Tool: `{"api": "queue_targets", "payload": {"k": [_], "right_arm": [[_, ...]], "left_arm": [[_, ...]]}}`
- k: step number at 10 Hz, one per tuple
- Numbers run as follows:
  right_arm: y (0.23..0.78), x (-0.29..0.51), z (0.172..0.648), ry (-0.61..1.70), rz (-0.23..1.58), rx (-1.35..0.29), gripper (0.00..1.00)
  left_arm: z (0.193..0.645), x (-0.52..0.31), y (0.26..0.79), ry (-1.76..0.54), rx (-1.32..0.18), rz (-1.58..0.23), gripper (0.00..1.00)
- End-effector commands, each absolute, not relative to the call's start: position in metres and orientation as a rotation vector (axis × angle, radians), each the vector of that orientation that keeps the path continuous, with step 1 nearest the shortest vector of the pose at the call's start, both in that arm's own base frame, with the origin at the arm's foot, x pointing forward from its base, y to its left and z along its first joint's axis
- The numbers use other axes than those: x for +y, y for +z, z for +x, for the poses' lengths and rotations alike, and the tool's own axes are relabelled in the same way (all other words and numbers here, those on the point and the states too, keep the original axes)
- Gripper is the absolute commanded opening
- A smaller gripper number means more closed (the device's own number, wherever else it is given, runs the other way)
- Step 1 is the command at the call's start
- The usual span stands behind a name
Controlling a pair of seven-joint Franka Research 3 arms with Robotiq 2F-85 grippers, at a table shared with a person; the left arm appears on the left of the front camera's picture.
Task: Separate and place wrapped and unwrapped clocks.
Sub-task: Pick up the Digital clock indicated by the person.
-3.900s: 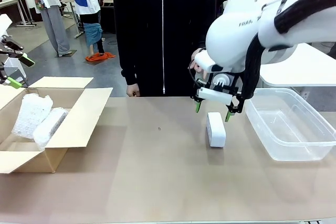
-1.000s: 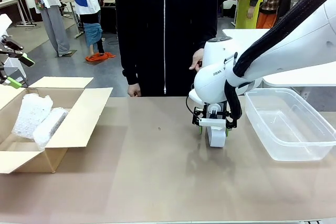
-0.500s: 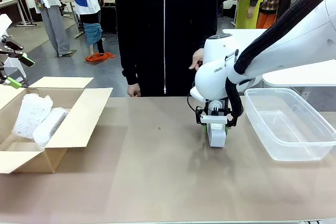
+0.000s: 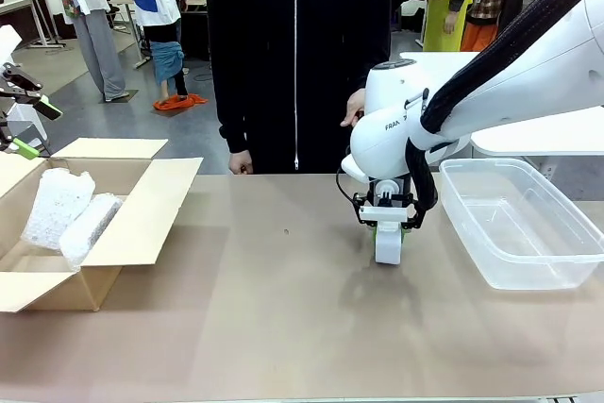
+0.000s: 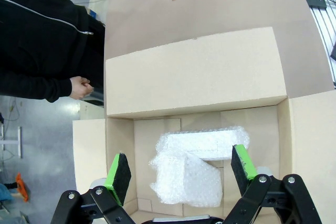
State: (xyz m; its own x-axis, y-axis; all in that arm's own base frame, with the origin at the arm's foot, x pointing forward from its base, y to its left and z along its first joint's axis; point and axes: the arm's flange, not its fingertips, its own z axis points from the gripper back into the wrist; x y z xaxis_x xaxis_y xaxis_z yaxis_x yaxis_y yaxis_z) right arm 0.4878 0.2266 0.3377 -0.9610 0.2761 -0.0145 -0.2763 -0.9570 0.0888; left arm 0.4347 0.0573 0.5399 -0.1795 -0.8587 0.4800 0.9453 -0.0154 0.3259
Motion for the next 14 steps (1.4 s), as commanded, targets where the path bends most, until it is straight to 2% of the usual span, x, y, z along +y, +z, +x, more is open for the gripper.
{"api": "queue_targets", "payload": {"k": [1, 2, 4, 5, 6, 7, 8, 9, 10, 11, 13, 14], "right_arm": [[0.353, 0.228, 0.491, 2.761, 0.006, 0.136, 0.15], [0.362, 0.227, 0.490, 2.718, 0.010, 0.119, 0.00], [0.389, 0.220, 0.486, 2.599, 0.010, 0.116, 0.00], [0.402, 0.217, 0.483, 2.548, 0.005, 0.137, 0.30], [0.413, 0.214, 0.481, 2.471, 0.014, 0.180, 0.30], [0.427, 0.212, 0.480, 2.405, 0.023, 0.205, 0.10], [0.440, 0.210, 0.480, 2.344, 0.036, 0.240, 0.30], [0.453, 0.209, 0.480, 2.285, 0.032, 0.244, 0.00], [0.465, 0.206, 0.482, 2.206, 0.041, 0.259, 0.10], [0.476, 0.202, 0.486, 2.127, 0.052, 0.281, 0.00], [0.498, 0.191, 0.496, 1.993, 0.018, 0.289, 0.00], [0.503, 0.186, 0.501, 1.939, 0.006, 0.298, 0.31]], "left_arm": [[0.434, 0.057, 0.541, -1.617, -0.683, -0.180, 1.00], [0.434, 0.057, 0.541, -1.617, -0.683, -0.180, 1.00], [0.434, 0.057, 0.541, -1.617, -0.683, -0.180, 1.00], [0.434, 0.057, 0.541, -1.617, -0.683, -0.180, 1.00], [0.434, 0.057, 0.541, -1.617, -0.683, -0.180, 1.00], [0.434, 0.057, 0.541, -1.617, -0.683, -0.180, 1.00], [0.434, 0.057, 0.541, -1.617, -0.683, -0.180, 1.00], [0.434, 0.057, 0.541, -1.617, -0.683, -0.180, 1.00], [0.434, 0.057, 0.541, -1.617, -0.683, -0.180, 1.00], [0.434, 0.057, 0.541, -1.617, -0.683, -0.180, 1.00], [0.434, 0.057, 0.541, -1.617, -0.683, -0.180, 1.00], [0.434, 0.057, 0.541, -1.617, -0.683, -0.180, 1.00]]}}
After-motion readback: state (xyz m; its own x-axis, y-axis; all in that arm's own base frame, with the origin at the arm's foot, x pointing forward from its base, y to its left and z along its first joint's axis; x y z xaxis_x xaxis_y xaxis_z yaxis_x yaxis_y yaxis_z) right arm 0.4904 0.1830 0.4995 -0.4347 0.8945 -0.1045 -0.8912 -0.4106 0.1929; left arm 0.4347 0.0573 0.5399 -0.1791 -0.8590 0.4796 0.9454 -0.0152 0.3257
